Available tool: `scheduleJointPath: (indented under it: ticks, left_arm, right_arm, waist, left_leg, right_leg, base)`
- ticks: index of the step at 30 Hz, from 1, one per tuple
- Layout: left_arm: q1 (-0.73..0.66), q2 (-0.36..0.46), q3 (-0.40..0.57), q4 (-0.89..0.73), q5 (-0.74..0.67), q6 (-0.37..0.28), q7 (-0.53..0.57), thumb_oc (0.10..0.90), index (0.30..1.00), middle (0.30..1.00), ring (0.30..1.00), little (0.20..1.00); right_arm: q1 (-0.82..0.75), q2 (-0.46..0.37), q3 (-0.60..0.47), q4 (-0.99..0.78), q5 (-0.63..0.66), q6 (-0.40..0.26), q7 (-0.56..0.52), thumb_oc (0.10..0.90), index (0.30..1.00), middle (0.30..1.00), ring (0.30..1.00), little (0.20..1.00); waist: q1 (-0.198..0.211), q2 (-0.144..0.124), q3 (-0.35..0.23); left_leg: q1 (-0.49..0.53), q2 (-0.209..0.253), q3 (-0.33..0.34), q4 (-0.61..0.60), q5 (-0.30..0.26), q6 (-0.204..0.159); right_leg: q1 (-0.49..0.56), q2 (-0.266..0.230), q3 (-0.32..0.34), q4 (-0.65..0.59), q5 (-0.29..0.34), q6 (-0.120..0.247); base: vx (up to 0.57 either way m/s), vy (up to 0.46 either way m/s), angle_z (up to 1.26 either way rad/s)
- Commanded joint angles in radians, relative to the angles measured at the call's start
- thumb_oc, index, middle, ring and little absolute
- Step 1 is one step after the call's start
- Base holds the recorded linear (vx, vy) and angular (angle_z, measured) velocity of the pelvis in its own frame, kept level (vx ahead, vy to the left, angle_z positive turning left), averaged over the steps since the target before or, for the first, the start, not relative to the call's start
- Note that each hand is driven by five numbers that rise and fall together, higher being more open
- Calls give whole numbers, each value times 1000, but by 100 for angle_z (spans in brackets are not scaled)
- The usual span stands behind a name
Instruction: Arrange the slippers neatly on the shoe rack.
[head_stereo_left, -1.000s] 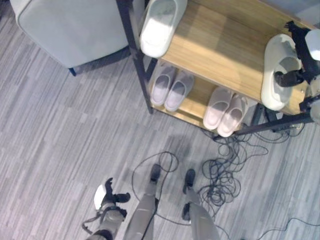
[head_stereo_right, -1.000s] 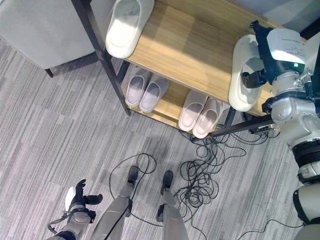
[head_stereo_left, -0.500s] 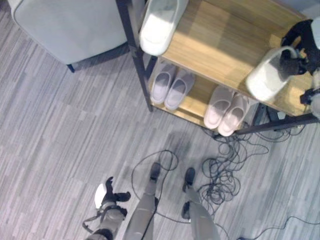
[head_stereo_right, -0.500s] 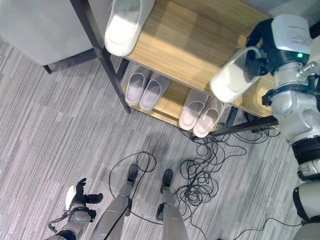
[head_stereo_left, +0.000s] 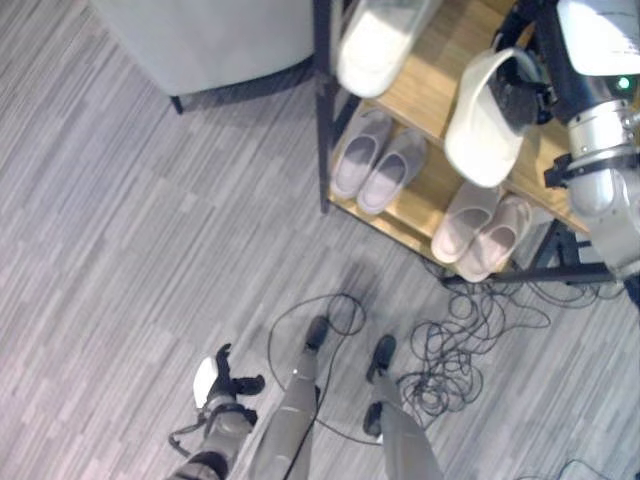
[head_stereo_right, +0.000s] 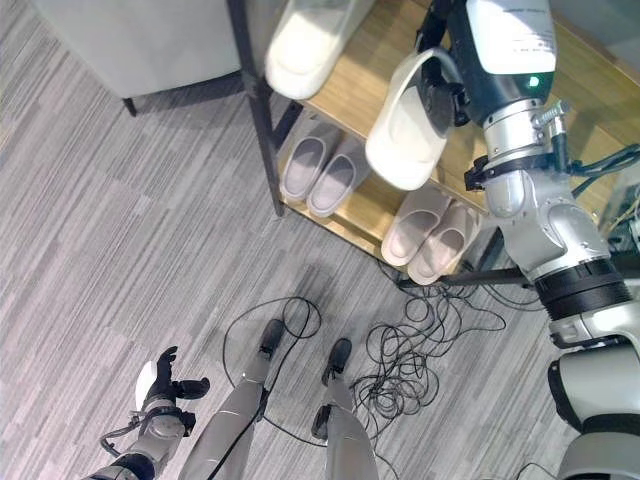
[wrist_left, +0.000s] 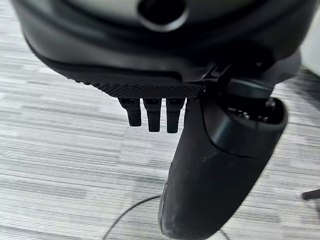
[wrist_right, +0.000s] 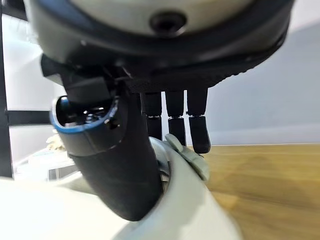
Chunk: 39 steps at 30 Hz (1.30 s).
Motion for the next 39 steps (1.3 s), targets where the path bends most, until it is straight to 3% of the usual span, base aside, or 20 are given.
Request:
scheduleJointPath:
  ticks: [1, 8, 12, 21, 22, 23, 24, 30, 34, 39]
  left_arm:
    - [5, 61, -27, 25, 21, -14, 60, 800, 900, 900, 900, 900]
    - [4, 56, -27, 67, 10, -11, 81, 800, 900, 900, 900, 900]
    - [-1, 53, -41, 70, 11, -13, 87, 800, 900, 900, 900, 900]
    - [-8, 45, -58, 56, 6, -19, 92, 800, 900, 900, 900, 900]
    - [-9, 44, -59, 49, 7, -20, 96, 800, 900, 900, 900, 900]
    - [-9, 44, -59, 49, 7, -20, 96, 800, 900, 900, 900, 900]
    - [-8, 44, -61, 45, 8, -21, 99, 800, 900, 900, 900, 900]
    - [-6, 42, -52, 50, -4, -19, 99, 800, 900, 900, 900, 900]
    - [-1, 39, -58, 63, 0, -14, 93, 800, 900, 900, 900, 900]
    - [-2, 38, -51, 64, -11, -13, 72, 800, 900, 900, 900, 900]
  right_arm:
    - [-288, -78, 27, 39, -20, 49, -128, 400, 300, 300, 300, 300]
    - [-396, -79, 90, 149, 33, 43, -166, 400, 300, 300, 300, 300]
    - [-415, -59, 79, 176, 102, 26, -170, 400, 300, 300, 300, 300]
    - [-402, -72, 98, 218, 104, 20, -163, 400, 300, 300, 300, 300]
    - [-411, -83, 116, 220, 87, 21, -172, 522, 484, 484, 484, 484]
    - [-411, -83, 116, 220, 87, 21, -172, 780, 869, 869, 869, 869]
    - [-412, -83, 113, 221, 96, 17, -175, 800, 900, 900, 900, 900]
    - [-406, -63, 99, 199, 168, -18, -135, 800, 900, 900, 900, 900]
    - [-354, -32, 32, 180, 254, -56, -128, 800, 900, 900, 900, 900]
    - [-324, -28, 30, 170, 262, -60, -89, 800, 900, 900, 900, 900]
  waist:
    - [-2, 0, -9]
    - [7, 15, -3]
    - [14, 21, -4]
    - [8, 26, -7]
    - [7, 30, -7]
    - [7, 30, -7]
    - [7, 32, -7]
    - [7, 36, -8]
    - [3, 36, -10]
    - [-2, 33, -14]
  left_leg:
    - [15, -51, -56, -16, -36, -26]
    - [16, -63, -75, -32, -28, -27]
    - [19, -71, -81, -37, -25, -27]
    - [27, -80, -83, -41, -26, -26]
    - [29, -81, -84, -42, -27, -25]
    - [29, -81, -84, -42, -27, -25]
    - [30, -82, -84, -43, -26, -24]
    - [36, -79, -82, -46, -24, -24]
    - [38, -77, -84, -47, -23, -23]
    - [41, -76, -83, -48, -24, -22]
  right_leg:
    - [157, -9, 0, -1, -99, 62]
    - [159, -20, -22, -1, -97, 68]
    - [164, -26, -26, -1, -98, 70]
    - [174, -31, -37, -1, -94, 72]
    - [175, -32, -37, -1, -94, 72]
    - [175, -32, -37, -1, -94, 72]
    - [175, -32, -36, -1, -94, 72]
    - [177, -33, -40, -1, -100, 69]
    - [178, -33, -41, -1, -100, 69]
    - [177, -29, -36, -1, -101, 69]
  base:
    - [2, 62, 9]
    - [9, 49, 9]
    - [28, 48, 3]
    - [8, 14, 4]
    - [0, 0, 0]
    - [0, 0, 0]
    - [0, 0, 0]
    - [0, 0, 0]
    - [0, 0, 0]
    - [0, 0, 0]
